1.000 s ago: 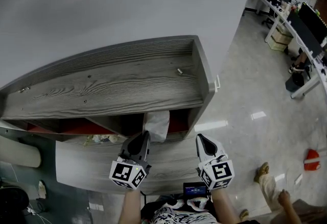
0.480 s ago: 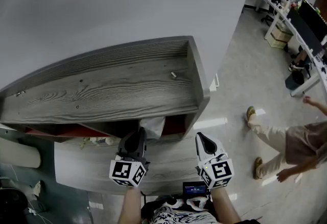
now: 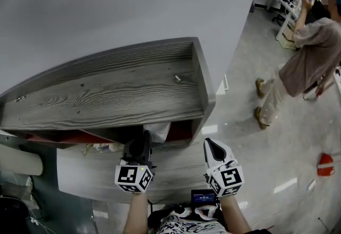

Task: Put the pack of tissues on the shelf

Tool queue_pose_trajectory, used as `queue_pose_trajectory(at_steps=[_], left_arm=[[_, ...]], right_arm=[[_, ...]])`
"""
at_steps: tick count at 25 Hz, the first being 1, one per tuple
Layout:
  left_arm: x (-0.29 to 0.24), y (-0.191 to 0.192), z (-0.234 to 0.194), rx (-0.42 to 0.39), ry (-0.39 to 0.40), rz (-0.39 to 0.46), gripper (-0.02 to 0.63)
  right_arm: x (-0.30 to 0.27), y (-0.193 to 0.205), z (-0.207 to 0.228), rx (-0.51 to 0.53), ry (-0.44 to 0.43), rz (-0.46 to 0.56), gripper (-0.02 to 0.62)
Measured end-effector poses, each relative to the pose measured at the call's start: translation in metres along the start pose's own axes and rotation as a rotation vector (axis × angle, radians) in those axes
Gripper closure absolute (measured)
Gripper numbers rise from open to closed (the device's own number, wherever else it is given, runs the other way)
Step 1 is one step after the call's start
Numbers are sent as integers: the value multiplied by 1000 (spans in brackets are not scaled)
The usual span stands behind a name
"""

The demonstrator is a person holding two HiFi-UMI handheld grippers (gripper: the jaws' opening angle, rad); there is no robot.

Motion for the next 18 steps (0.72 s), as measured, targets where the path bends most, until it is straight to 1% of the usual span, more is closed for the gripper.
queue_pose_trajectory(at_steps=[4,8,13,16,18], left_arm=[[-2,0,-1,18,-5,-1,594],[-1,1,1,-5,-8,-8,594],[-1,4,1,26,-4,-10,592],[2,5,2,23,-7,-16,567],[3,7,1,22,-10,-26,526]], right_arm=[[3,1,-1,1,1,1,591],[8,0,-3,3,-5,10,591],[16,1,-6,-10,2,20,591],[22,1,-8,-10,3,30,591],[25,1,-9,-5,2,37,591]])
Point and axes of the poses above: the fingertips, and each gripper's own axes: x backward along the fingers, z to its right, y out of its underside, the point moved 8 cm from there along x, backward along the fingers, and after that the axes turned 3 degrees about -z, right-handed, at the moved point
